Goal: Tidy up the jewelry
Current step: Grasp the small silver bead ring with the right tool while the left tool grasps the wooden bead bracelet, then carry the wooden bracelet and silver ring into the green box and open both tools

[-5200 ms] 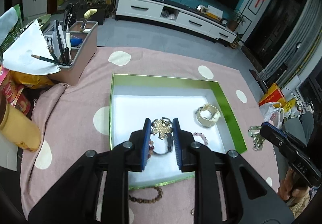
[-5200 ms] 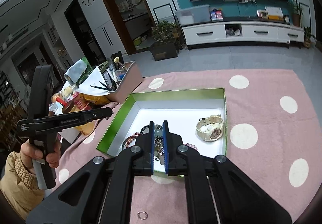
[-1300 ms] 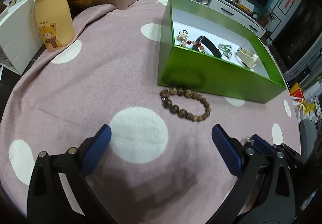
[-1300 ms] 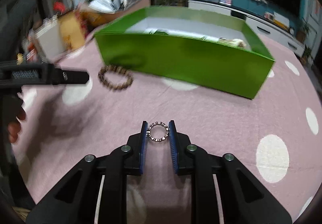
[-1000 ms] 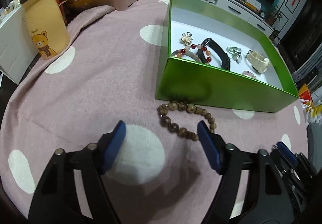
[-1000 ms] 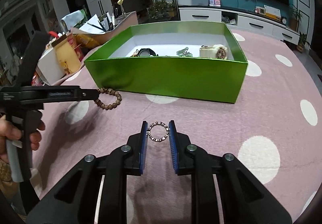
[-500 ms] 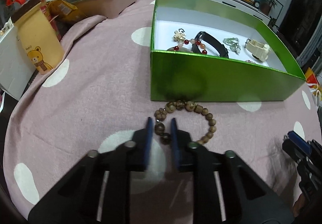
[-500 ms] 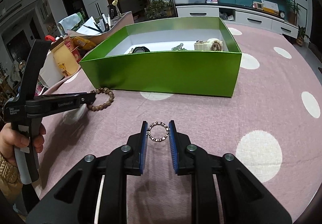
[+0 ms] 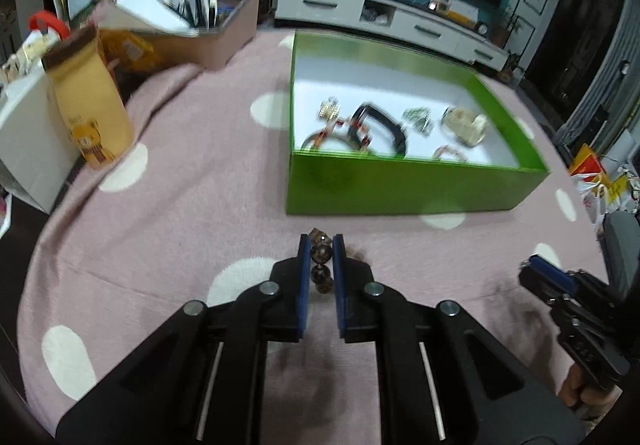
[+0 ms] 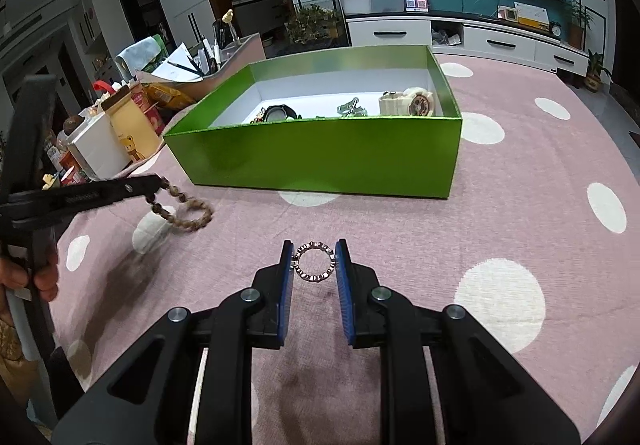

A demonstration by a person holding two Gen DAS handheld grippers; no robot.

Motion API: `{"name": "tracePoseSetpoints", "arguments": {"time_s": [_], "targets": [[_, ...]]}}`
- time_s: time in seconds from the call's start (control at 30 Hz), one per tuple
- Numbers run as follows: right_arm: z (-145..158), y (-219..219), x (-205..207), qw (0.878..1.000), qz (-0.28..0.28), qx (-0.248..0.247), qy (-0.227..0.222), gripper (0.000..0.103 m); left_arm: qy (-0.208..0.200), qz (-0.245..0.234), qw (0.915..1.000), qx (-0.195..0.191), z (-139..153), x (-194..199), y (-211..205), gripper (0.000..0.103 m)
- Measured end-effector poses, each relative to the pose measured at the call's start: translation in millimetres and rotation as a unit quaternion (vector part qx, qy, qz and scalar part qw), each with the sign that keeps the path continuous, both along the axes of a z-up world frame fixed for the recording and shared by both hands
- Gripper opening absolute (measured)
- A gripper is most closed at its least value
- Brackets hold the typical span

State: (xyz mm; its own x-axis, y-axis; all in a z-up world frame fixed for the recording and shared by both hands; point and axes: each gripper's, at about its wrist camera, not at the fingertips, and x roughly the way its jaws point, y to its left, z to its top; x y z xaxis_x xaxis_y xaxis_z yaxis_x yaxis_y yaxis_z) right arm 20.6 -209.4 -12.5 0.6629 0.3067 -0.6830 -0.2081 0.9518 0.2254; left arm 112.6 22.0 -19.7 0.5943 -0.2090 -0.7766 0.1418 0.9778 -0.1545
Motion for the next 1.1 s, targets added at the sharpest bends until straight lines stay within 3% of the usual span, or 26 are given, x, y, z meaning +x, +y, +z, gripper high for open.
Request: {"name": "tracePoseSetpoints", "arguments": {"time_s": [0.4, 0.6, 1.1], "targets": [[37, -11, -9, 0.999, -0.003, 0.028, -0.028, 0.021, -0.040, -0.028, 0.9985, -0.027, 60, -15, 8, 0.010], [63, -14, -3, 0.998, -0.002, 0.034, -0.045, 0.021, -0.058, -0.040, 0.9974, -0.017, 82, -14, 4, 0.010], [115, -20, 32, 0.996, 0.002, 0.042, -0.079, 0.021, -0.080, -0.054, 0.9951, -0.020, 118, 24, -13, 0.010]]}}
